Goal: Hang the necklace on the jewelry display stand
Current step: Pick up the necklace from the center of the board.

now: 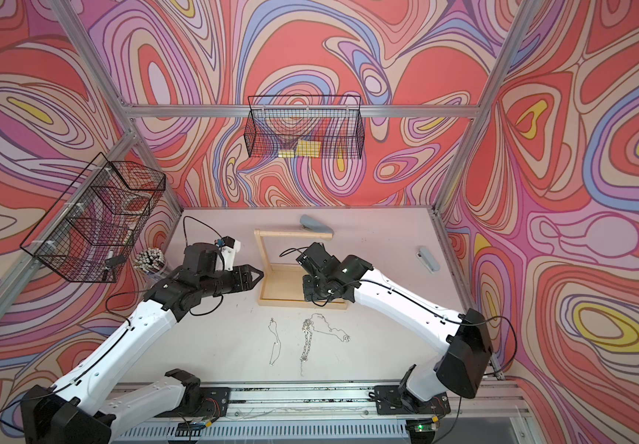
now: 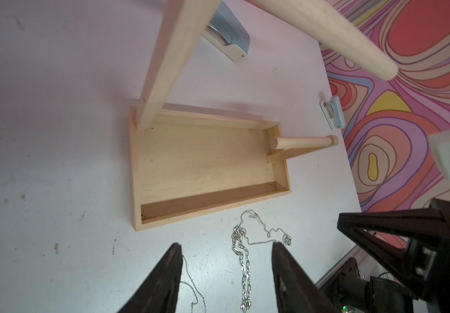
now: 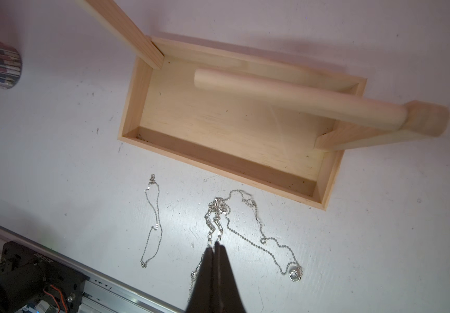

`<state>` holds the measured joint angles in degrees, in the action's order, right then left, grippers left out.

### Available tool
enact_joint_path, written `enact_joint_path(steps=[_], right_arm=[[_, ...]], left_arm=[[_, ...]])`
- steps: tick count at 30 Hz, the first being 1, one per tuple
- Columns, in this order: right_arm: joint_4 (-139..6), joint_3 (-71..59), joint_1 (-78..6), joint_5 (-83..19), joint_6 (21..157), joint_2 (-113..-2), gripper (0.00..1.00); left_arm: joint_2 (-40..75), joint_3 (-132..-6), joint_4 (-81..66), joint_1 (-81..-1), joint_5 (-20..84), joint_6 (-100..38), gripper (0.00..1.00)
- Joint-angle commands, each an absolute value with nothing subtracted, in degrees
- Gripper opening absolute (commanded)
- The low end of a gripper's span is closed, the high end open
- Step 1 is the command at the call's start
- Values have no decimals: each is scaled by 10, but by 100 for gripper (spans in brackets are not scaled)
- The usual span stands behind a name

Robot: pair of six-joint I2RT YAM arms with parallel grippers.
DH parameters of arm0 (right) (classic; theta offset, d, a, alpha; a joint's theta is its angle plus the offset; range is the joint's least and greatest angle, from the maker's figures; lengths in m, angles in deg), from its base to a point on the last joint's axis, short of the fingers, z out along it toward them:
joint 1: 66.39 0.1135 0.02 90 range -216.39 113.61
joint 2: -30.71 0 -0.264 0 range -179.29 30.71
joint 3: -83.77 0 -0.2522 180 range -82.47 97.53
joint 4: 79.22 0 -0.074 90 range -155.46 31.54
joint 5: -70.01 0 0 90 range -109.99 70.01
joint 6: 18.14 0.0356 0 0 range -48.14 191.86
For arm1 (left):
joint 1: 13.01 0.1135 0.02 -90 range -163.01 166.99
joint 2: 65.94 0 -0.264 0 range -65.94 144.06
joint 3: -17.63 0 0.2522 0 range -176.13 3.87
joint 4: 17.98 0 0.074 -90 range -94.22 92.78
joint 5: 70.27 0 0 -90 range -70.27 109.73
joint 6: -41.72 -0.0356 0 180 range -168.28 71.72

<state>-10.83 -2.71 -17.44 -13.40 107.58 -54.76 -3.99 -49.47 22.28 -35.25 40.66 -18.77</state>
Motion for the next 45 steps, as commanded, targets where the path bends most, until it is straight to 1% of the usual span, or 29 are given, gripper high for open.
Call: enact_joint_path(steps=[1,5,8,9,13,17,25,35,38,42,45], right_arm=[[-83,15,-172,-124,1046,-543,0],[-74,30,-171,-112,1032,-548,0],[-73,-13,-171,-99,1033,-554,0],[-78,-34,-171,-98,1036,-555,5],[-124,-119,-171,-115,1057,-568,31],[-184,-177,-171,-132,1070,-588,45],[-235,-190,-172,-148,1068,-663,48],[-262,-208,-198,-145,1066,-705,41],[-266,-210,-198,-149,1065,-705,40],[-280,-220,-199,-152,1064,-733,38],[-287,-223,-199,-165,1065,-740,34]], left_arm=[[-39,-519,197,-373,427,-222,56],[-39,-532,208,-387,406,-233,56],[-46,-531,213,-387,386,-233,57],[-49,-527,211,-387,381,-232,57],[-54,-509,197,-387,368,-218,59],[-50,-504,201,-387,365,-216,60],[-41,-504,208,-387,354,-217,61],[-33,-508,209,-387,339,-218,62],[-31,-511,209,-388,337,-218,62],[-33,-511,211,-387,333,-218,62],[-36,-511,213,-387,328,-218,63]])
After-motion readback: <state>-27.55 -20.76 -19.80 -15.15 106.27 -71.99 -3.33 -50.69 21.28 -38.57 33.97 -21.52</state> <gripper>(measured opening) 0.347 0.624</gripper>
